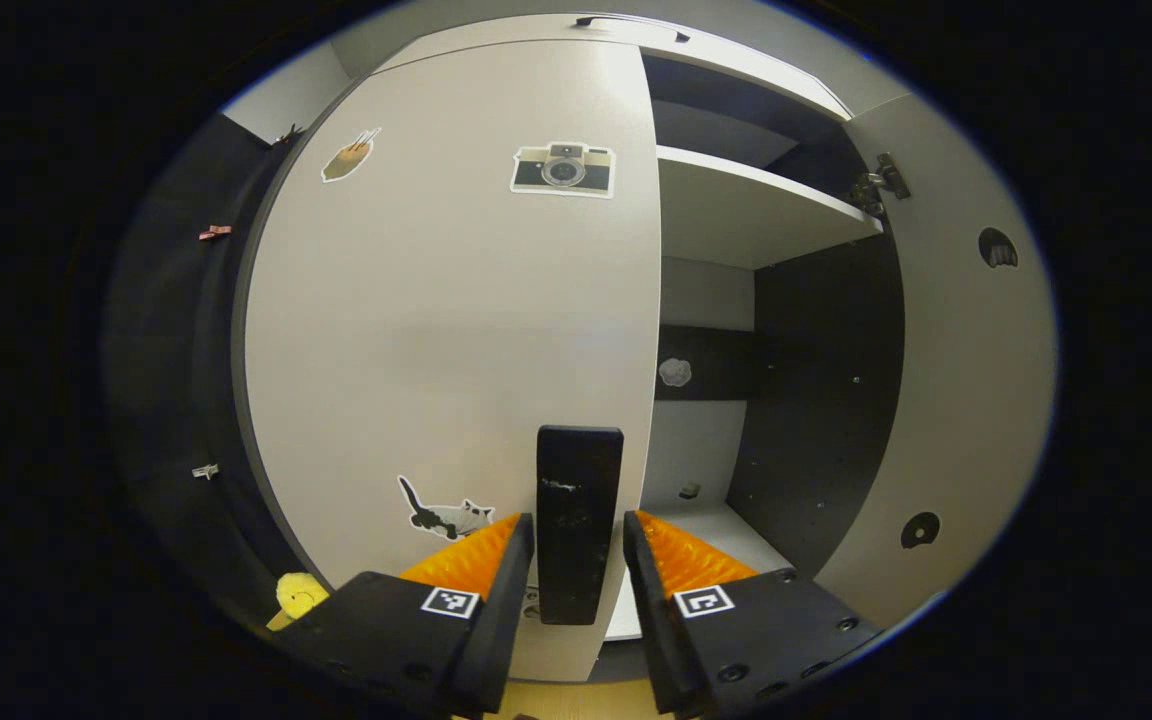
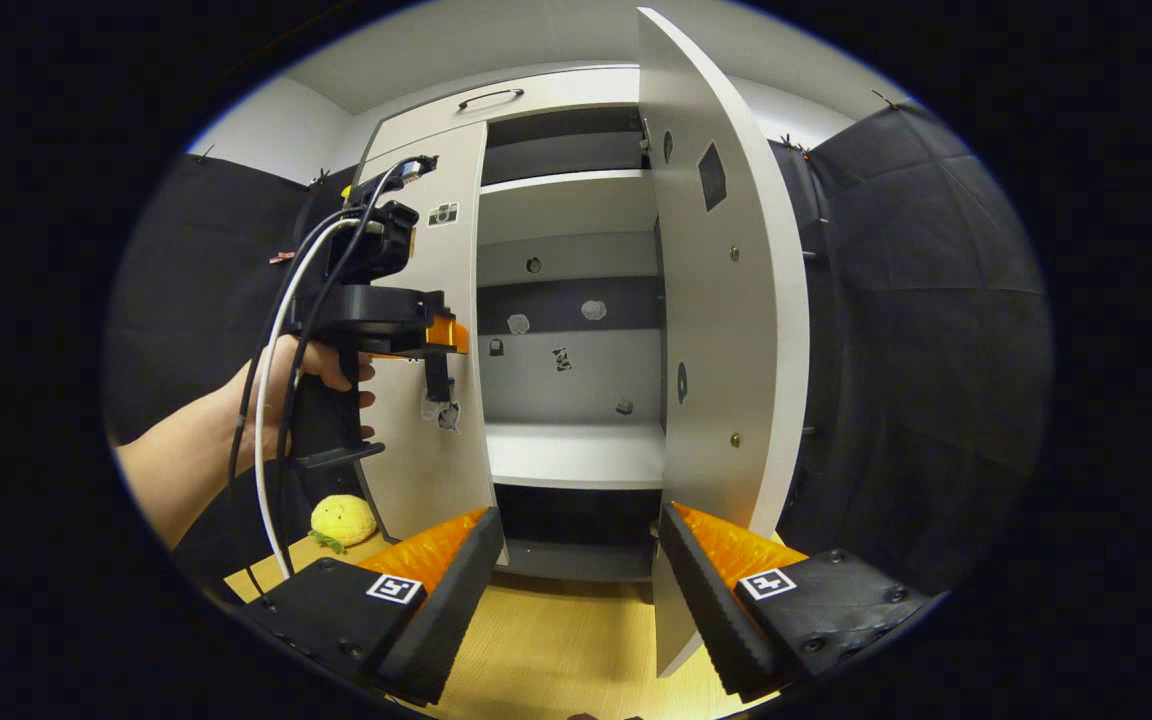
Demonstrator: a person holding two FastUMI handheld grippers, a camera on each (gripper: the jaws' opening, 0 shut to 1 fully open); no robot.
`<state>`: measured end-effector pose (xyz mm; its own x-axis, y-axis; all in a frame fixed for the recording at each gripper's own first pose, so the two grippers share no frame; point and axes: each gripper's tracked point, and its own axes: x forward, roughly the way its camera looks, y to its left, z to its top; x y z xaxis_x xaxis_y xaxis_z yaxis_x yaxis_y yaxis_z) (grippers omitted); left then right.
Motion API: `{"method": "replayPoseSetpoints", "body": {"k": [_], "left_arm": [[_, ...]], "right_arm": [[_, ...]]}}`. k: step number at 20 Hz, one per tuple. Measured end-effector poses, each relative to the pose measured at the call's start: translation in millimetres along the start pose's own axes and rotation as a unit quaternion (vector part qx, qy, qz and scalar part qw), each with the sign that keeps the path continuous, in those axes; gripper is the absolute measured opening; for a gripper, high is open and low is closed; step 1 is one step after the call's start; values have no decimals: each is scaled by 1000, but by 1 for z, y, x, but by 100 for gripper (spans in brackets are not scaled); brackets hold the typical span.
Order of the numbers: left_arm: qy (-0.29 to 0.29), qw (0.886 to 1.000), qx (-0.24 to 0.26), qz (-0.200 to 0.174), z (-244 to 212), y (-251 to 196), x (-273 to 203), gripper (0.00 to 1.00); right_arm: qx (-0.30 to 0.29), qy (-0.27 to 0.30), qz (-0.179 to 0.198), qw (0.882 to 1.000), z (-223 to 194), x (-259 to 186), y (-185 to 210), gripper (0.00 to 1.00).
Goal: Open the right door of the double-door shoe cabinet with the right hand, and open the left door with the left hand.
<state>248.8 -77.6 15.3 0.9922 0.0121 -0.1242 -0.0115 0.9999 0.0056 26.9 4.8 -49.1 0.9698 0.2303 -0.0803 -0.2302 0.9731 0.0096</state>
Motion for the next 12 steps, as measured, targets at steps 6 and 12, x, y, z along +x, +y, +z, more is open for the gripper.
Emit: {"method": "replayPoseSetpoints", "body": {"k": [6,12], "left_arm": [[-4,1000,-1,15,1,2,2,35],[-1,1000,6,12,-2,2,-1,22]], "right_arm": [[6,6,12,1000,-6,4,-4,98],[0,6,22,1000,-7,1,1,98]]}}
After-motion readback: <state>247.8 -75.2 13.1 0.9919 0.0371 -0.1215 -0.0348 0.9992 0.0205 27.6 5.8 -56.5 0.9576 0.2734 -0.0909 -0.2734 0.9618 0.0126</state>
